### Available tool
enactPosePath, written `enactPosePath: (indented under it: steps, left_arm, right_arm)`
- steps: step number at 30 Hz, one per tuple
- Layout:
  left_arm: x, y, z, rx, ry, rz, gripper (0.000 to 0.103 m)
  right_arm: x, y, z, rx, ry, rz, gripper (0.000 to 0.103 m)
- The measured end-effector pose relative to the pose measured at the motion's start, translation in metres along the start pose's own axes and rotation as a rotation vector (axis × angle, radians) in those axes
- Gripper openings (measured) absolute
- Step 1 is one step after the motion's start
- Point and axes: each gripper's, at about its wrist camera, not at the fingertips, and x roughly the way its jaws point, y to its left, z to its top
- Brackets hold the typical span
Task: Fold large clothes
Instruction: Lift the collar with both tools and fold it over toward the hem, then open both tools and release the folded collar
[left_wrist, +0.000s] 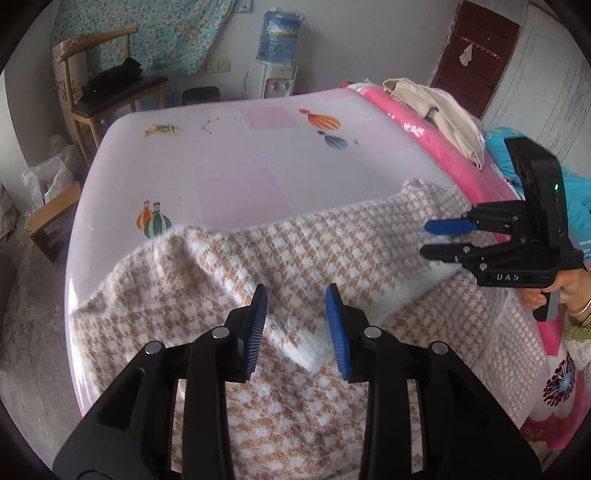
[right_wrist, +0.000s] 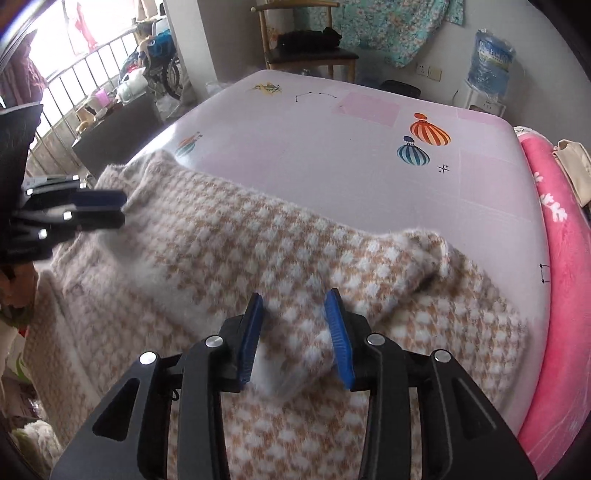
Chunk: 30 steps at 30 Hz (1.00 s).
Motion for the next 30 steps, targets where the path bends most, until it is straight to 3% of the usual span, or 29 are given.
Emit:
enactPosePath:
  steps: [2, 5, 8, 11, 13, 17, 21, 24, 30]
  left_arm:
    - [-0.01, 0.001, 0.012, 0.016, -0.048, 0.011, 0.032]
    - [-0.001, -0.002, 0.036, 0.023, -0.059, 0.058, 0.032]
    - [0.035, -0.013, 0.05, 0.039, 0.016, 0.121, 0.031]
    - [0.068, -0.018, 0.04, 0.078, 0.095, 0.22, 0.031]
    - [0.068, -0.021, 0.027, 0.126, 0.071, 0.254, 0.032]
    - [0.052, -0.02, 0.007, 0.15, 0.079, 0.25, 0.034]
    - [0.041, -0.028, -0.006, 0.197, 0.09, 0.271, 0.035]
    - [0.037, -0.033, -0.014, 0.22, 0.088, 0.304, 0.035]
    - [0.001, -0.026, -0.026, 0.092, 0.1, 0.288, 0.037]
  right_arm:
    - [-0.007, 0.001, 0.004, 0.011, 0.021, -0.016, 0.035]
    - [-0.018, 0.009, 0.024, 0.029, -0.044, -0.025, 0.035]
    - [-0.005, 0.027, 0.05, 0.026, -0.08, -0.041, 0.036]
    - [0.031, 0.041, 0.058, 0.025, -0.03, -0.034, 0.036]
    - [0.033, 0.046, 0.052, 0.001, -0.071, -0.049, 0.036]
    - [0.023, 0.034, 0.031, 0.034, -0.037, 0.031, 0.041]
    - [0.012, 0.036, -0.004, -0.049, -0.023, -0.026, 0.041]
    - [0.002, 0.032, -0.017, -0.027, -0.018, -0.04, 0.041]
    - [-0.043, 0.029, -0.04, 0.102, -0.027, -0.02, 0.041]
